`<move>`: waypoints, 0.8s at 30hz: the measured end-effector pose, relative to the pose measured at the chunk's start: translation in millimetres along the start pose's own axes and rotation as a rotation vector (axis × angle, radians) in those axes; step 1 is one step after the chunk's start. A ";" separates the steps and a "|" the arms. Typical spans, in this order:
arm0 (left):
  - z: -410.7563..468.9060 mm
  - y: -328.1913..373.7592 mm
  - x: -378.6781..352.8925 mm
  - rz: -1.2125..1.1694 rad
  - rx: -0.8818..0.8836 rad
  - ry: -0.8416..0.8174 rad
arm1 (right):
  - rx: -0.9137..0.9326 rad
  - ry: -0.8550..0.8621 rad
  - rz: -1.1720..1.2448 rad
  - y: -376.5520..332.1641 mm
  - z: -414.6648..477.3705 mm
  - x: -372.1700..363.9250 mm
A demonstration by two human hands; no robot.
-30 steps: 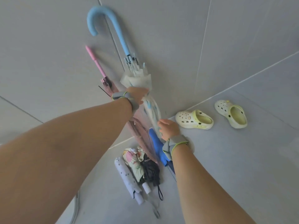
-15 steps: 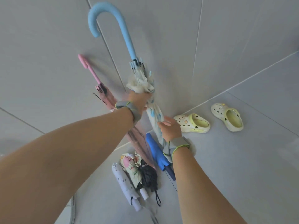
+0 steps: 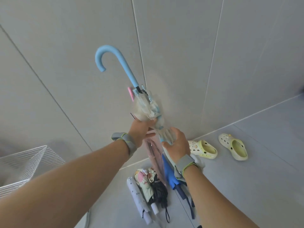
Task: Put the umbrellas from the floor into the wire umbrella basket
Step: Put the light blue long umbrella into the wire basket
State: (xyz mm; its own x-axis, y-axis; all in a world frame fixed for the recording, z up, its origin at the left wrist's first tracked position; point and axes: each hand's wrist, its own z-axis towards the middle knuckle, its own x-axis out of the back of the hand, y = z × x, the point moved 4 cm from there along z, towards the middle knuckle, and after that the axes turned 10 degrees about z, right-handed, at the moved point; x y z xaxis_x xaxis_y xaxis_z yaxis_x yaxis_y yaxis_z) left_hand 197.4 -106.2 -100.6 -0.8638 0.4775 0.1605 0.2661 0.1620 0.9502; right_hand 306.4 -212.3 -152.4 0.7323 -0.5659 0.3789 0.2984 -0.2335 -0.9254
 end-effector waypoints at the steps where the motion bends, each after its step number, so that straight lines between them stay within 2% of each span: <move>1: -12.7 4.1 8.2 -0.016 0.000 0.007 | 0.012 -0.027 -0.042 -14.1 -4.8 -0.6; 9: -117.4 20.0 112.1 -0.098 -0.051 0.156 | 0.110 -0.315 -0.165 -102.5 -71.9 -49.6; 14: -177.8 8.3 193.0 -0.090 -0.039 0.236 | 0.259 -0.397 -0.272 -148.7 -124.9 -103.4; 17: -207.4 5.3 241.5 -0.082 -0.037 0.272 | 0.304 -0.428 -0.238 -177.8 -154.4 -137.3; 24: -285.0 27.2 353.2 -0.193 -0.163 0.602 | 0.441 -0.531 -0.108 -282.8 -215.9 -211.7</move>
State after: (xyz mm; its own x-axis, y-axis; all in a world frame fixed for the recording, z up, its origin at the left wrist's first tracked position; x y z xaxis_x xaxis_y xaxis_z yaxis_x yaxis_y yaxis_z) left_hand -222.4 -179.3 58.1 -0.9908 -0.1219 0.0591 0.0544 0.0408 0.9977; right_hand -65.2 -197.1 29.6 0.8509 -0.0684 0.5209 0.5251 0.1394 -0.8395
